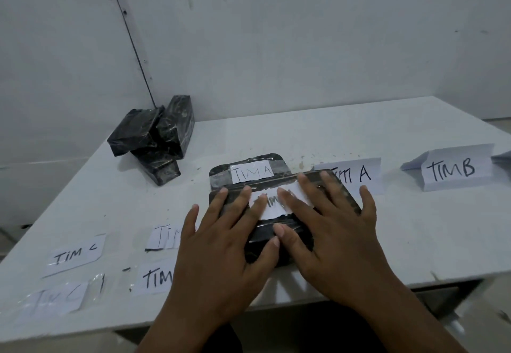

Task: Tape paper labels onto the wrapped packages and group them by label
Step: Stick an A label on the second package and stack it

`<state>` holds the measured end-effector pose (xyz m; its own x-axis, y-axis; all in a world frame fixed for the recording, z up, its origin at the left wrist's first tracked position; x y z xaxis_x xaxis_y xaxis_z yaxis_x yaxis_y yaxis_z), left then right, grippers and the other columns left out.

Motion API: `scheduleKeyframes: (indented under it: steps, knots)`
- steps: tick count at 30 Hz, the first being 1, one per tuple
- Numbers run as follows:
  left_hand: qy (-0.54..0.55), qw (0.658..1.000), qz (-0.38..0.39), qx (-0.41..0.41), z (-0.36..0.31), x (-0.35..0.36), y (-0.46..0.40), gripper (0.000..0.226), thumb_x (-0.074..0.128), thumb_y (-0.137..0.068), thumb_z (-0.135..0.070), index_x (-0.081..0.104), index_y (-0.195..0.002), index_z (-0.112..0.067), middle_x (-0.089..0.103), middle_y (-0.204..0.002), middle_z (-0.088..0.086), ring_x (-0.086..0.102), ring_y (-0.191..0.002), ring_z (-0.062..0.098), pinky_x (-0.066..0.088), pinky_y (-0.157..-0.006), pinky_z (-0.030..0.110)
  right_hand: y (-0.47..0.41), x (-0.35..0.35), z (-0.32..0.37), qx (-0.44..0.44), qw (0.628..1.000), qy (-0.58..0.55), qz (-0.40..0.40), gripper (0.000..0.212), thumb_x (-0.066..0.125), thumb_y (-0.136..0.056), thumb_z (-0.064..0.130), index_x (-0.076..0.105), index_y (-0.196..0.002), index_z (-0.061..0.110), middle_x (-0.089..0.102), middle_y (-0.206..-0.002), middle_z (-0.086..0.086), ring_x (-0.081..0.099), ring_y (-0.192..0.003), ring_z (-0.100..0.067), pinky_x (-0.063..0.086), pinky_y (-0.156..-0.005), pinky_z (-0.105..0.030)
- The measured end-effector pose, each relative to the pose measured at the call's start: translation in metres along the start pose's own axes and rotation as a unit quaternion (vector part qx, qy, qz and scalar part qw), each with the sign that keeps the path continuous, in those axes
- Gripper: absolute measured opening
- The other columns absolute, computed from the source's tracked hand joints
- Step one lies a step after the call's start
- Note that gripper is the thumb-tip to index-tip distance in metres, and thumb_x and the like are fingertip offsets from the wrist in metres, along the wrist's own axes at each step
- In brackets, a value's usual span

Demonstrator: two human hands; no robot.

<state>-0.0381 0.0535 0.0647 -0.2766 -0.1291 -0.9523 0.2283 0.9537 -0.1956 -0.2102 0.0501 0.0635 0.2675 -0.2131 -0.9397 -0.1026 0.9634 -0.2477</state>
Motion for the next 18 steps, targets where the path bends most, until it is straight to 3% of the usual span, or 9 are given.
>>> scheduleKeyframes:
  steps: [2,6,12,15,18]
  knots:
    - [-0.011,1.0,0.001,0.003,0.004,0.002,-0.001,0.074,0.013,-0.088,-0.078,0.014,-0.157,-0.053,0.005,-0.165,-0.029,-0.008,-0.154,0.0,0.003,-0.126,0.048,-0.001,0.001,-0.001,0.0,1.0,0.014,0.018,0.073,0.004,-0.092,0.079,0.025,-0.156,0.051,0.012,-0.169,0.017,0.001,-0.157,-0.01,-0.005,-0.122,-0.061]
    - [-0.03,1.0,-0.01,-0.001,0.009,0.008,-0.001,0.083,0.016,-0.088,-0.082,0.023,-0.159,-0.041,0.013,-0.167,-0.022,0.003,-0.156,0.004,0.012,-0.126,0.048,-0.002,-0.001,-0.007,0.026,0.999,0.008,0.024,0.094,0.004,-0.085,0.085,0.015,-0.163,0.032,0.005,-0.171,0.013,-0.007,-0.155,-0.003,-0.011,-0.125,-0.049]
    - [-0.021,0.998,-0.056,-0.021,0.019,0.011,0.005,0.091,0.028,-0.087,-0.087,0.039,-0.156,-0.028,0.032,-0.164,-0.012,0.02,-0.154,0.006,0.025,-0.123,0.049,-0.002,-0.001,-0.008,0.066,0.997,0.001,0.036,0.115,0.004,-0.077,0.093,0.0,-0.164,0.017,-0.006,-0.172,0.002,-0.015,-0.155,-0.007,-0.014,-0.125,-0.044]
    - [-0.013,0.997,-0.06,-0.048,0.024,0.01,0.008,0.104,0.028,-0.079,-0.094,0.034,-0.158,-0.027,0.03,-0.165,-0.012,0.02,-0.154,0.006,0.019,-0.125,0.046,-0.001,-0.001,-0.006,0.077,0.996,0.008,0.048,0.117,0.001,-0.076,0.092,-0.006,-0.163,0.014,-0.012,-0.171,-0.003,-0.019,-0.155,-0.011,-0.014,-0.125,-0.047]
    - [0.008,0.99,-0.05,-0.13,0.043,0.004,0.007,0.131,0.022,-0.057,-0.107,0.017,-0.161,-0.028,0.019,-0.169,-0.009,0.011,-0.156,0.008,0.008,-0.127,0.043,-0.004,-0.001,-0.004,0.085,0.995,0.016,0.057,0.115,0.001,-0.075,0.092,-0.011,-0.162,0.017,-0.012,-0.171,-0.005,-0.02,-0.155,-0.015,-0.015,-0.123,-0.052]
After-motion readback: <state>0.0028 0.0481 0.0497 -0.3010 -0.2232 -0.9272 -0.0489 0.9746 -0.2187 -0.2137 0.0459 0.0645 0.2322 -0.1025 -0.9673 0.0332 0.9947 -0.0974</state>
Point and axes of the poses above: each hand's wrist, its own y-axis away from the middle knuckle, its own x-axis out of the palm, z = x × y, the point moved 5 cm from there along -y, towards the middle knuckle
